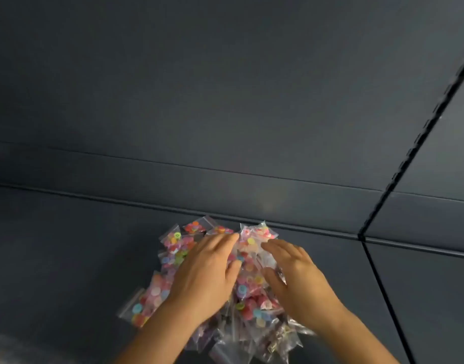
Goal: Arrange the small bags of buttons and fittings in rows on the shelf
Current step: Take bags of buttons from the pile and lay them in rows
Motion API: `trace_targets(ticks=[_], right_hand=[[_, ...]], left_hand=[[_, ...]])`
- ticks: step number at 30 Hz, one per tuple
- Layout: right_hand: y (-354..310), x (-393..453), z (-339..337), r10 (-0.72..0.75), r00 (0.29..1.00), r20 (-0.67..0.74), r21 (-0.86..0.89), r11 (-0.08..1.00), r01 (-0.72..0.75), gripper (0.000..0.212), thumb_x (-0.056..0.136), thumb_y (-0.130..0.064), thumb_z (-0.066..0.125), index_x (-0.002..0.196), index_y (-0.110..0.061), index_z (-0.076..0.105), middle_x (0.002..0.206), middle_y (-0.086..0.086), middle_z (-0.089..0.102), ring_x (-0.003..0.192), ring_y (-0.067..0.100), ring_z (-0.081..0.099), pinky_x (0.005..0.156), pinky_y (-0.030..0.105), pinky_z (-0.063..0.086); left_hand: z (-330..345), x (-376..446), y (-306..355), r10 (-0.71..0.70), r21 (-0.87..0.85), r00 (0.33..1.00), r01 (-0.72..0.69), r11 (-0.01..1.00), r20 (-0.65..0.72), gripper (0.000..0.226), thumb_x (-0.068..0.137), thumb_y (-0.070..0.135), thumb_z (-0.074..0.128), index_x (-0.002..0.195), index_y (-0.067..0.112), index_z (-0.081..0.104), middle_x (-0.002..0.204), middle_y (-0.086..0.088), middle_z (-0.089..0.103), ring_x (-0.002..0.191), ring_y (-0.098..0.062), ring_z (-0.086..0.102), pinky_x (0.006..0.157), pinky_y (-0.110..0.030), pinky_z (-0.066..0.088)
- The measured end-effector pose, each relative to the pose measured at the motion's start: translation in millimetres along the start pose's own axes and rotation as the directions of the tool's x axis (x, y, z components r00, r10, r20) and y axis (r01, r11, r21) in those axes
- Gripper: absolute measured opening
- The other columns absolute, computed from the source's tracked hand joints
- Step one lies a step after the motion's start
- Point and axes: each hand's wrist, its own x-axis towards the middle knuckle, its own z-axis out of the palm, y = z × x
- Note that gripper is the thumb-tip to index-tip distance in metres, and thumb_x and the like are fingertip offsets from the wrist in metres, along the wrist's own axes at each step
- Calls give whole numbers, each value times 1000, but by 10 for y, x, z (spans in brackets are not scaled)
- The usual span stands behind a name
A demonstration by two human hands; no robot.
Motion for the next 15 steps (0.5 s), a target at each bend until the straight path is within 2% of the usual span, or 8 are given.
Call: trace_targets(ticks=[3, 7, 12, 15], right_hand=[[79, 169, 64, 21, 1000, 1, -6, 1000, -21, 51, 96, -36, 46, 144, -24, 34, 150, -8, 34, 136, 15, 29, 110, 23, 25], [115, 261, 146, 83, 992, 93, -8, 997, -83, 51, 92, -41, 53, 138, -20, 43, 147, -3, 39, 133, 21, 33, 109, 29, 27], [135, 234, 191, 91, 992, 89, 30, 995, -94, 41, 89, -42, 57, 128, -28, 55, 145, -4, 40, 131, 20, 35, 106, 27, 28], [111, 219, 198, 125, 992, 14, 83, 989, -126, 47, 85, -42, 64, 128, -25, 56, 136, -5, 47, 125, 16, 38, 101, 20, 28]], left_hand=[[141, 112, -105, -7, 45, 999, 5, 999, 47, 56, 99, 44, 36, 150, 26, 21, 155, 10, 23, 143, -9, 18, 117, -26, 11], [251, 141, -124, 15, 98, 988, -30, 995, 154, 64, 93, 55, 41, 147, 25, 29, 150, 9, 32, 139, -13, 23, 117, -34, 19], [273, 155, -137, -13, 52, 993, 7, 999, 115, 59, 90, 53, 50, 143, 29, 37, 143, 9, 41, 133, -13, 31, 112, -33, 24], [252, 185, -127, -44, 16, 995, 43, 999, 87, 62, 89, 49, 54, 144, 27, 34, 142, 6, 43, 132, -15, 33, 111, -32, 25]])
